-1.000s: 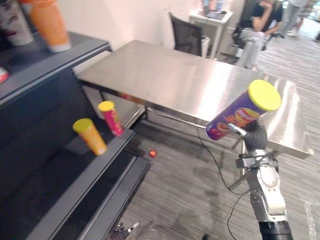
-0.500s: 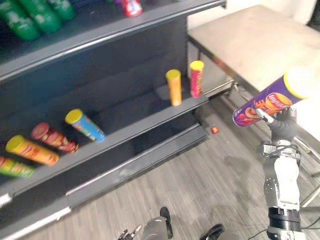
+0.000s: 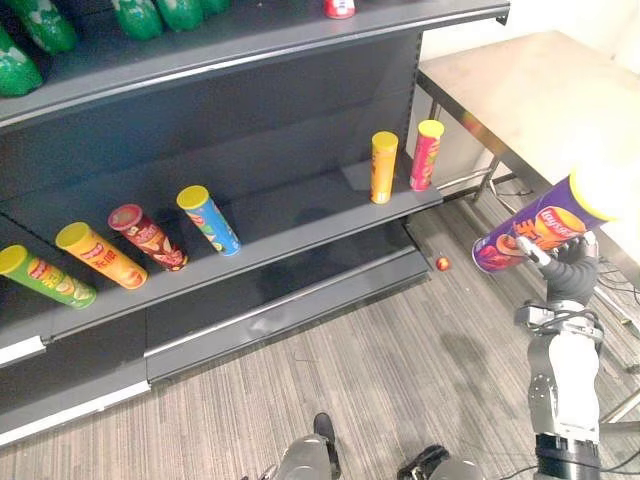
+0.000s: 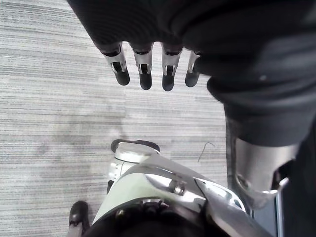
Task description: Put the gum and the chips on the shelf.
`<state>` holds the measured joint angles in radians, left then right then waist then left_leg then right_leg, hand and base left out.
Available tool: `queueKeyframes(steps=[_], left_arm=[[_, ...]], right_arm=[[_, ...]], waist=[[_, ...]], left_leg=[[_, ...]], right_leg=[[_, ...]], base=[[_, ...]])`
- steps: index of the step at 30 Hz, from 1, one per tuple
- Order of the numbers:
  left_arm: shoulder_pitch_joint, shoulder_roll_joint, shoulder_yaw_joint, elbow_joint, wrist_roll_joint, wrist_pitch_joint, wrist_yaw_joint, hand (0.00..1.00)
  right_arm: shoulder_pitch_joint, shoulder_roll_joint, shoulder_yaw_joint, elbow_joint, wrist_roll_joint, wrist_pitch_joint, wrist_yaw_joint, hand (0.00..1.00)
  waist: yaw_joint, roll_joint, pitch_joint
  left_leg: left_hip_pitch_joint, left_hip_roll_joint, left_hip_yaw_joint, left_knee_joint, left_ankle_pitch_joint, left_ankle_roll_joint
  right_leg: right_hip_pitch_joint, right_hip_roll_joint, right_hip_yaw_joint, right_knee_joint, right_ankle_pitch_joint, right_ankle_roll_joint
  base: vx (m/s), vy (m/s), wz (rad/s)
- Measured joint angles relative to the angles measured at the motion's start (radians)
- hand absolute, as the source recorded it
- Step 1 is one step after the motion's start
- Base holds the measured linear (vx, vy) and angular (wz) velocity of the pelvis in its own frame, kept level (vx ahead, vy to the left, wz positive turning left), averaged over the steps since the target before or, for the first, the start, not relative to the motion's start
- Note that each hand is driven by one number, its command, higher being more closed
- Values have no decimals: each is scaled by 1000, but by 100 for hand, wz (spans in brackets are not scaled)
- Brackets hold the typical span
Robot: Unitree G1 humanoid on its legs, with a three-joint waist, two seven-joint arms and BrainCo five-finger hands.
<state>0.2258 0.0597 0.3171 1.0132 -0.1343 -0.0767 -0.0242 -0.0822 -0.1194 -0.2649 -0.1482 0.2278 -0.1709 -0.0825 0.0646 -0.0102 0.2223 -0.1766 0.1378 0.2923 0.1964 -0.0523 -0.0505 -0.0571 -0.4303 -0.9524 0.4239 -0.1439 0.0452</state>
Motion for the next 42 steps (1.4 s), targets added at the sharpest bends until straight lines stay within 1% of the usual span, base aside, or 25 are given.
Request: queueKeyframes(steps=[4,8,10,11,12,13,14,15,17,19,21,22,23,24,29,31,32,33,34,36,37,38,39,40,42], left_arm=[[-9,1,0,-44,-10,-2,-2,0],[-8,1,-2,-79,-22,-2,-2,0],[-7,2,-17,-79,-22,-2,-1,0],[-7,2,-17,-83,-22,-2,-1,0],[-5,4,-18,-97,-26,-2,0,0],[-1,15,-39,-104,-49,-7,2,0],[0,22,-48,-104,-53,-8,3,0],[2,36,-57,-102,-59,-7,8,0],[3,42,-68,-101,-59,-8,10,0],[-1,42,-86,-103,-59,-8,9,0],[-4,47,-87,-104,-59,-8,9,0],[-6,54,-87,-106,-59,-9,9,0],[-7,58,-87,-106,-59,-9,10,0],[-2,56,-86,-105,-60,-8,11,0],[0,49,-85,-96,-61,-6,11,0],[-9,49,-82,-96,-61,-7,11,0],[-27,50,-75,-90,-60,-6,11,0],[-35,51,-73,-85,-59,-6,11,0],[-51,53,-73,-68,-58,-6,11,0],[-72,51,-74,-48,-55,0,12,0],[-78,51,-74,-44,-54,0,12,0],[-89,51,-73,-35,-48,0,15,0],[-107,53,-73,-25,-37,1,23,0],[-109,55,-74,-27,-34,0,27,0],[-117,59,-85,-33,-4,-1,42,0]], right_arm=[[-22,-2,26,22,-12,2,-3,100],[-53,-2,87,53,-12,11,-6,100],[-53,-1,138,53,-15,14,-2,100],[-51,0,151,53,-16,15,-1,100],[-46,1,167,53,-33,19,0,100],[-33,3,173,48,-34,18,5,100],[-29,5,181,46,-35,18,8,100],[-24,8,197,44,-36,19,18,100],[-20,21,200,43,-45,18,28,100],[-13,21,200,43,-55,19,29,100],[9,21,198,39,-58,19,28,100],[17,19,193,33,-65,20,28,100],[17,17,186,31,-66,23,28,100],[17,20,187,26,-65,28,28,100],[23,21,192,-7,-50,28,42,100],[39,21,191,-15,-50,28,44,100],[62,21,190,-29,-49,28,46,100],[69,22,190,-31,-49,28,47,100],[75,22,188,-32,-49,28,46,100],[75,24,187,-32,-49,28,44,100],[74,25,187,-32,-50,28,43,100],[74,28,186,-32,-50,27,42,100],[74,29,185,-31,-51,27,37,100],[75,28,185,-31,-52,27,34,100],[72,30,188,-31,-54,27,21,100]], waist=[[21,-12,26],[39,-18,51],[64,-15,54],[65,-11,59],[57,-6,69],[52,10,82],[54,3,84],[52,-6,87],[46,-15,92],[44,-15,99],[16,-9,107],[12,-12,107],[14,-10,109],[24,-7,110],[21,-26,114],[16,-28,113],[5,-28,113],[-3,-28,113],[-15,-29,113],[-26,-29,113],[-27,-30,113],[-30,-31,113],[-39,-30,113],[-43,-29,113],[-43,-28,113]], left_leg=[[-50,24,-29,70,-6,-5],[-68,33,-82,169,-66,2],[-77,25,-118,216,-114,18],[-77,18,-127,223,-117,23],[-73,-6,-170,229,-119,31],[-63,-20,-222,226,-118,36],[-65,-26,-249,225,-117,38],[-68,-51,-284,220,-107,54],[-66,-103,-324,207,-97,71],[-68,-156,-367,207,-92,79],[-80,-202,-435,214,-92,78],[-93,-217,-457,226,-92,77],[-106,-219,-483,235,-91,63],[-112,-212,-500,231,-88,50],[-110,-171,-572,138,-50,-14],[-106,-163,-581,104,-37,-18],[-110,-143,-564,65,-25,-15],[-114,-131,-542,51,-18,-7],[-116,-97,-477,19,12,-2],[-114,-60,-376,-28,63,11],[-113,-52,-340,-37,68,18],[-112,-37,-263,-44,71,45],[-97,-9,-118,-54,77,63],[-89,-2,-68,-53,83,63],[-78,-25,-73,-53,103,35]], right_leg=[[-8,14,-1,27,3,-12],[50,19,-2,34,4,-10],[69,-4,20,89,32,-6],[65,-18,47,123,51,-25],[35,-29,162,199,112,-122],[-36,14,377,248,128,-151],[-62,63,501,243,90,-101],[-87,137,641,212,26,-58],[-104,182,724,129,-12,-25],[-133,219,795,51,-12,-13],[-133,252,875,-12,-6,-4],[-130,260,910,-25,-18,20],[-128,261,889,-20,-36,70],[-128,272,873,-25,-41,70],[-115,307,779,-47,-53,35],[-109,307,751,-58,-56,29],[-99,303,704,-74,-61,22],[-93,301,681,-78,-62,20],[-89,296,645,-74,-67,12],[-88,285,613,-62,-71,7],[-88,280,607,-60,-71,8],[-88,266,600,-56,-78,14],[-77,239,585,-53,-90,29],[-70,224,579,-51,-95,36],[-62,211,584,-51,-97,40]], base=[[24,-27,11],[3,17,34],[-38,62,45],[-38,131,84],[-12,217,108],[-6,194,116],[22,97,111],[31,-11,96],[68,-11,101],[62,-30,106],[39,-87,136],[51,-153,129],[74,-211,94],[78,-218,60],[81,-200,36],[74,-160,52],[84,-149,70],[90,-137,94],[74,-99,69],[93,-65,60],[84,-11,44],[103,43,43],[143,82,47],[156,97,41],[124,113,29]])
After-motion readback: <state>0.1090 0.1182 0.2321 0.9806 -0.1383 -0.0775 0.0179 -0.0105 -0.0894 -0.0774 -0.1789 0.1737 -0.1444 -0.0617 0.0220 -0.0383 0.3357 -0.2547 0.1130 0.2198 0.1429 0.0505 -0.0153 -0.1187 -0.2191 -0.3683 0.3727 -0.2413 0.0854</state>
